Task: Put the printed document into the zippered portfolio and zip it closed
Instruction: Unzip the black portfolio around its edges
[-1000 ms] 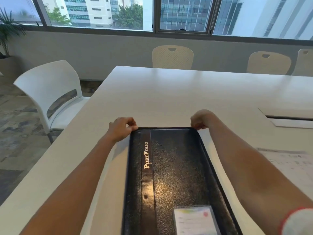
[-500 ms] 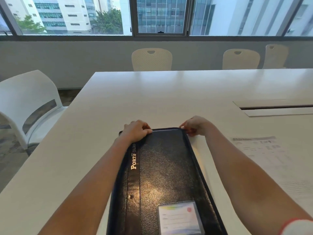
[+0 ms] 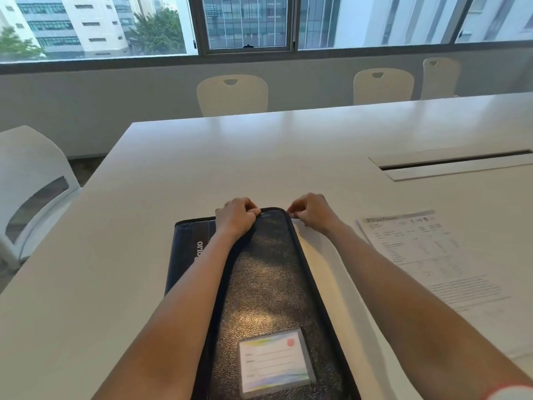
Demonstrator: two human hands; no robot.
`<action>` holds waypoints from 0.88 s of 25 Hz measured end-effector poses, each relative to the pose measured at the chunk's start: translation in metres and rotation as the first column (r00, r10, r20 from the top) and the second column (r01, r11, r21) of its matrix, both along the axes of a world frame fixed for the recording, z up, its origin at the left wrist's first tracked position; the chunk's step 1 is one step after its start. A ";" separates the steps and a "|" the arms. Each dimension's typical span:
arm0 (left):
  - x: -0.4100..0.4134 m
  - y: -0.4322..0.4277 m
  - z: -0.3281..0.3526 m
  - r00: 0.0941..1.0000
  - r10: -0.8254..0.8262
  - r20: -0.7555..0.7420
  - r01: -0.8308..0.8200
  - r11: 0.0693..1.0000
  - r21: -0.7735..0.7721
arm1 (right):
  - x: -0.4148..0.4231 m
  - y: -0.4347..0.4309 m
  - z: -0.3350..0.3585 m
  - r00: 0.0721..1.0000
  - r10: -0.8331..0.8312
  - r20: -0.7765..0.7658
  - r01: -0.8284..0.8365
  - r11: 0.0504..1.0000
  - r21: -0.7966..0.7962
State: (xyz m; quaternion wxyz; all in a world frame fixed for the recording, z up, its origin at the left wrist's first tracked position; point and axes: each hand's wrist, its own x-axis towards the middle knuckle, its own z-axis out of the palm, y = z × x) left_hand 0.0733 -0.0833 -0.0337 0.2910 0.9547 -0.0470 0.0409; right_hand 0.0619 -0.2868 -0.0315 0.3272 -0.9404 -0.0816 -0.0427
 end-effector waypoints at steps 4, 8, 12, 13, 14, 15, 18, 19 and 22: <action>-0.002 -0.003 0.002 0.999 0.032 0.023 -0.032 0.999 -0.001 | -0.022 -0.015 -0.006 0.998 0.012 0.066 -0.013 1.000 0.026; -0.005 -0.004 0.003 0.998 0.061 0.029 -0.060 0.998 -0.011 | -0.052 -0.022 -0.010 0.995 0.044 0.086 -0.048 0.998 0.039; -0.007 -0.006 0.001 0.996 0.079 0.052 -0.079 0.997 0.002 | -0.087 -0.029 -0.013 0.993 0.085 0.081 -0.089 0.995 0.044; -0.009 -0.006 0.000 0.995 0.072 0.071 -0.074 0.997 0.037 | -0.094 -0.030 -0.015 0.993 0.086 0.081 -0.090 0.995 0.047; -0.011 -0.007 0.000 0.994 0.054 0.099 -0.063 0.994 0.090 | -0.100 -0.030 -0.016 0.993 0.081 0.086 -0.086 0.995 0.050; -0.015 -0.008 -0.001 0.991 0.024 0.129 -0.044 0.987 0.152 | -0.104 -0.029 -0.017 0.993 0.072 0.093 -0.077 0.996 0.052; -0.036 -0.008 -0.001 0.987 -0.088 0.138 0.047 0.960 0.276 | -0.107 -0.022 -0.017 0.993 0.053 0.107 -0.057 0.998 0.036; -0.045 -0.008 -0.001 0.988 -0.112 0.105 0.078 0.955 0.286 | -0.107 -0.020 -0.016 0.993 0.051 0.111 -0.054 0.998 0.025; -0.077 -0.010 -0.009 0.992 -0.123 0.004 0.116 0.947 0.300 | -0.108 -0.017 -0.015 0.988 0.054 0.144 -0.056 0.998 0.007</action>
